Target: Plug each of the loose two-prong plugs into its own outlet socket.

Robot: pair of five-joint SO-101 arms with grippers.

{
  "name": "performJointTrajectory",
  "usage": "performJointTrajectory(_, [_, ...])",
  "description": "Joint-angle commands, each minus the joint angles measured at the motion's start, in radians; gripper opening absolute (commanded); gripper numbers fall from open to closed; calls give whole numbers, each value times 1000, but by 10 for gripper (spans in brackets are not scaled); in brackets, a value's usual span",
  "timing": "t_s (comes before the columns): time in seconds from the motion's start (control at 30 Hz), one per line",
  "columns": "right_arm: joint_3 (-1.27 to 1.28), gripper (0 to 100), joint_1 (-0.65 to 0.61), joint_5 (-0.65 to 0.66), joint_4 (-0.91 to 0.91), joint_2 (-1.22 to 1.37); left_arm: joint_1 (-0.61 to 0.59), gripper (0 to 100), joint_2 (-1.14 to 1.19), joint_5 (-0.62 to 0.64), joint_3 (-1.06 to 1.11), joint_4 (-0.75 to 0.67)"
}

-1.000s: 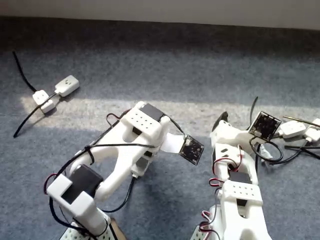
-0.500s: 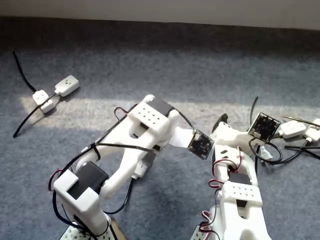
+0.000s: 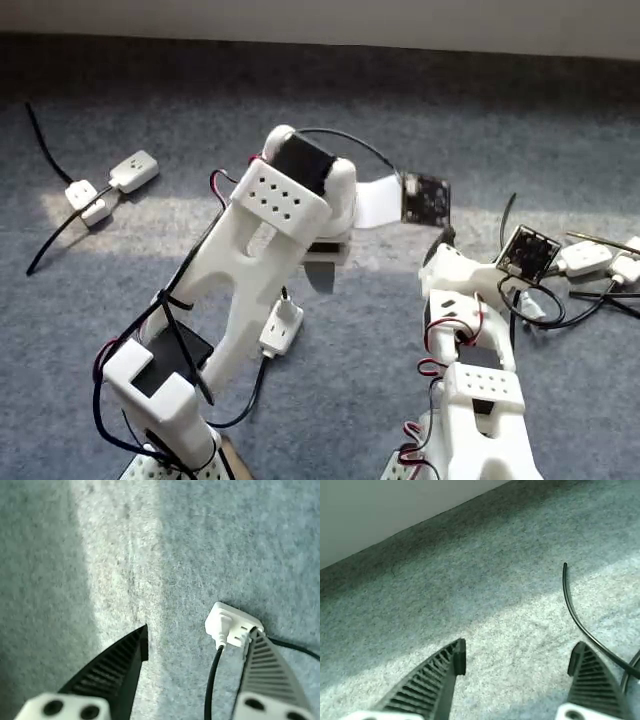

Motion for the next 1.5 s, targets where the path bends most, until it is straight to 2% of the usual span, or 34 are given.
performJointTrajectory(0.0, [-4, 324, 5, 8, -21, -5, -93, 309, -24, 440, -87, 12])
performJointTrajectory(0.1, [-2, 324, 5, 8, -21, -8, -194, 309, -24, 709, -96, 12])
performJointTrajectory(0.2, [-2, 324, 5, 8, -21, -8, -274, 309, -24, 913, -97, 14])
performJointTrajectory(0.3, [-2, 324, 5, 8, -21, -8, -323, 309, -25, 1039, -96, 17])
performJointTrajectory(0.37, [-2, 324, 7, 8, -21, -8, -346, 309, -45, 1074, -94, 18])
performJointTrajectory(0.47, [-2, 324, 7, 8, -19, -8, -355, 309, -140, 1073, -101, 18])
performJointTrajectory(0.63, [-1, 324, 7, 8, -16, -5, -340, 309, -449, 1073, -41, 18])
performJointTrajectory(0.77, [-1, 324, 7, 8, -16, -4, -332, 309, -690, 1073, 226, 15])
performJointTrajectory(0.83, [-1, 324, 7, 8, -15, -4, -291, 309, -765, 1049, 409, 8])
performJointTrajectory(0.93, [-1, 324, 7, 8, -15, -4, -231, 309, -814, 951, 653, -34])
performJointTrajectory(1.03, [1, 324, 7, 8, -13, -4, -193, 309, -823, 942, 814, -104])
performJointTrajectory(1.33, [8, 324, 7, 9, 8, -12, -193, 309, -820, 933, 892, -149])
performJointTrajectory(1.47, [8, 324, 7, 11, 8, -12, -193, 309, -820, 789, 1004, -250])
